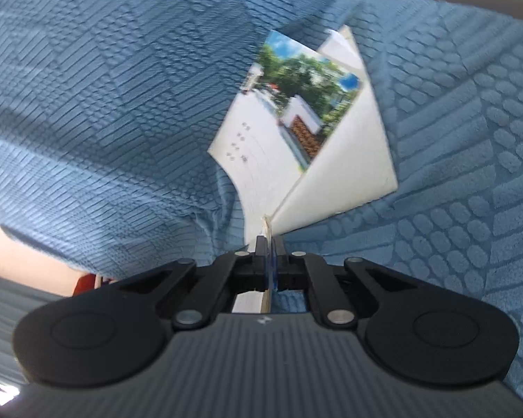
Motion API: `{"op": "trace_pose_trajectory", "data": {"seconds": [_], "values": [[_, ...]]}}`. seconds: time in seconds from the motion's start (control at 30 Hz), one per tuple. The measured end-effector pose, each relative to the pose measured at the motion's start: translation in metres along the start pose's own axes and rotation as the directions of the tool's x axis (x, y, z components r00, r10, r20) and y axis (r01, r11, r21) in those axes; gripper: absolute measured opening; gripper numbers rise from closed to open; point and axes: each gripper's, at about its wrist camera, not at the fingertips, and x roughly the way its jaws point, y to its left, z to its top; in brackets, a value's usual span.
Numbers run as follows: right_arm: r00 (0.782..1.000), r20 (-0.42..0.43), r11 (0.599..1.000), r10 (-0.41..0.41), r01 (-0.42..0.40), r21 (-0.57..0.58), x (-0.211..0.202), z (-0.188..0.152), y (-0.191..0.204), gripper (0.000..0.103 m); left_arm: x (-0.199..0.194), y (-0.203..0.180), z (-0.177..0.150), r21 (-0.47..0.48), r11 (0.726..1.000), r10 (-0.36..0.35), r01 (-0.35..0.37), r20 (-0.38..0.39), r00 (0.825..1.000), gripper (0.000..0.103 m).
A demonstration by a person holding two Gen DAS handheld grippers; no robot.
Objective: Organize objects
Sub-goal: 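Carry the postcard with the left gripper toward the book stack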
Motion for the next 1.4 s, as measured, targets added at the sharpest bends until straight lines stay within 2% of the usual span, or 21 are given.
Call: {"op": "trace_pose_trajectory", "data": {"seconds": [0.13, 0.3, 0.53, 0.73, 1.17, 1.4], "values": [[0.999, 0.022, 0.998, 0.032, -0.03, -0.062, -0.018, -0.007, 0.019, 0.005, -0.021, -0.01, 0.004, 0.067, 0.998, 0.008, -0.009, 0.025, 1.0, 0.006], [0.995, 0.089, 0.987, 0.037, -0.022, -0.159, -0.047, -0.018, 0.052, 0.005, -0.047, -0.021, 0.011, 0.117, 0.993, -0.015, 0.011, 0.041, 0.999, 0.006], [0.988, 0.14, 0.978, 0.069, -0.039, -0.207, -0.07, -0.035, 0.095, 0.005, -0.081, -0.038, 0.022, 0.152, 0.988, -0.037, 0.028, 0.052, 0.998, 0.006], [0.975, 0.188, 0.963, 0.118, -0.066, -0.26, -0.088, -0.06, 0.138, 0.005, -0.122, -0.059, 0.032, 0.243, 0.97, -0.029, 0.015, 0.057, 0.998, 0.006], [0.977, 0.166, 0.938, 0.136, -0.074, -0.338, -0.108, -0.112, 0.193, 0.005, -0.198, -0.052, 0.039, 0.306, 0.952, -0.036, 0.011, 0.077, 0.996, 0.006], [0.988, 0.133, 0.927, 0.073, -0.018, -0.375, -0.096, -0.139, 0.199, 0.005, -0.215, -0.03, 0.041, 0.334, 0.942, -0.006, -0.028, 0.101, 0.995, 0.006]]}}
